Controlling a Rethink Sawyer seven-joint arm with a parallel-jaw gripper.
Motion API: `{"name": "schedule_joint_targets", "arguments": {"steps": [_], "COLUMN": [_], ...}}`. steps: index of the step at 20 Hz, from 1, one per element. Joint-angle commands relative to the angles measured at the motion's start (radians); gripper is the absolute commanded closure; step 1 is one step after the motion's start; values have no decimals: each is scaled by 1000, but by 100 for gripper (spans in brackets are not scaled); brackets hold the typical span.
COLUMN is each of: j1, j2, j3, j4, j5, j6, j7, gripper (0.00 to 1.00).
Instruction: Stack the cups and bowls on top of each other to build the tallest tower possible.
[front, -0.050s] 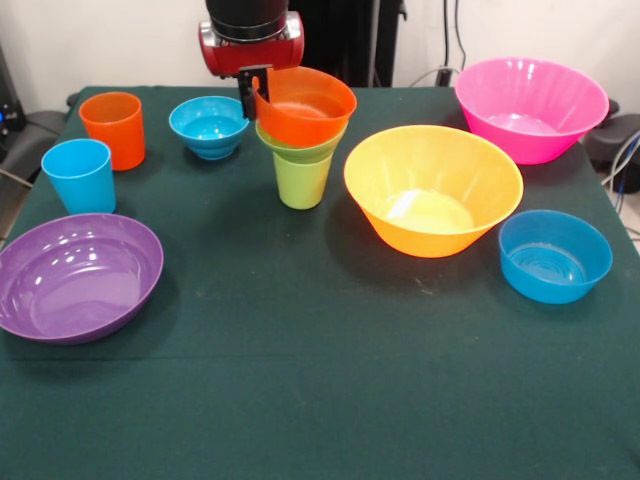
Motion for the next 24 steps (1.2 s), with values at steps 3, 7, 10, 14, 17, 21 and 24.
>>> {"name": "schedule_joint_targets", "arguments": {"steps": [3, 7, 10, 14, 17, 21, 24], "j1": [27, 24, 24, 23, 23, 23, 23], "j2": [38, 38, 37, 37, 37, 36, 35], "j3": [-20, -19, -20, -20, -19, -18, -17], "j4": [-20, -19, -19, -18, -18, -18, -18], "j5": [-58, -58, -58, -58, -57, -55, -54], "j6": [-64, -65, -63, -63, -62, -61, -60], "j7": [-45, -48, -49, -49, -50, -51, -51], "gripper": [100, 100, 100, 100, 0, 0, 0]}}
